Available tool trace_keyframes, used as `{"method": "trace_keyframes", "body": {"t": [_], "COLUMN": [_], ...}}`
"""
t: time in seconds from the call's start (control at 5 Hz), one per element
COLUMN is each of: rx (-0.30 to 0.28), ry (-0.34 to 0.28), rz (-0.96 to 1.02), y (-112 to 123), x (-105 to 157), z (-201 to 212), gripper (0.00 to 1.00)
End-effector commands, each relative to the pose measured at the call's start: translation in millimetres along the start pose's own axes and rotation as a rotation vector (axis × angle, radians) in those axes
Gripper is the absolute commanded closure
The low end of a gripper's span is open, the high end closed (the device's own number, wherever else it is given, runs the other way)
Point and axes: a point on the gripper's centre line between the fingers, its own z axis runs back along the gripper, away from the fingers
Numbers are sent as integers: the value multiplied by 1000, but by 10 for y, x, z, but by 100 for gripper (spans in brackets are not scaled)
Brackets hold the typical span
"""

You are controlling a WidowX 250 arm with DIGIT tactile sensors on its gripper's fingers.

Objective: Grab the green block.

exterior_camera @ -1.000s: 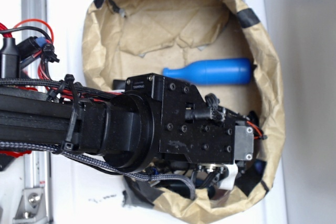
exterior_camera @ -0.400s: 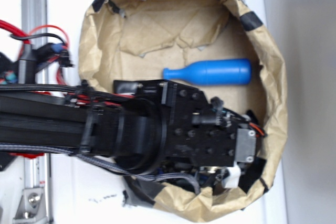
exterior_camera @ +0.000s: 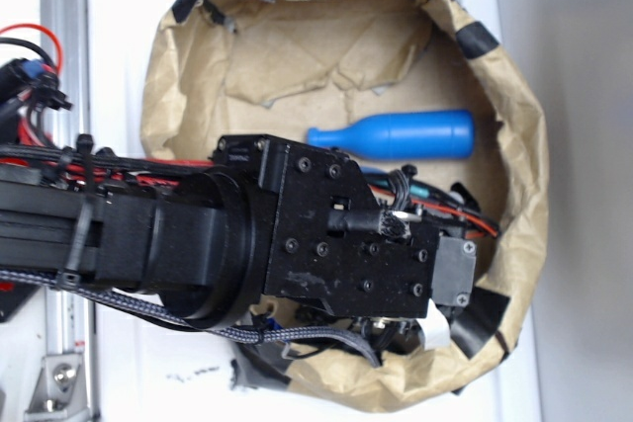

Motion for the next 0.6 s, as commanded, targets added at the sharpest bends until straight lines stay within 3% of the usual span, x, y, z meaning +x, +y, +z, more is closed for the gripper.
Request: {"method": "trace_keyframes", "body": {"t": [0.0,0.2,0.4], "rx": [57,33,48], "ry": [-122,-111,-95], "rz": [449,710,962], "y": [232,316,333], "x": [-212,-447,-449], "z": [848,1242,1364], "gripper": [100,100,100]}}
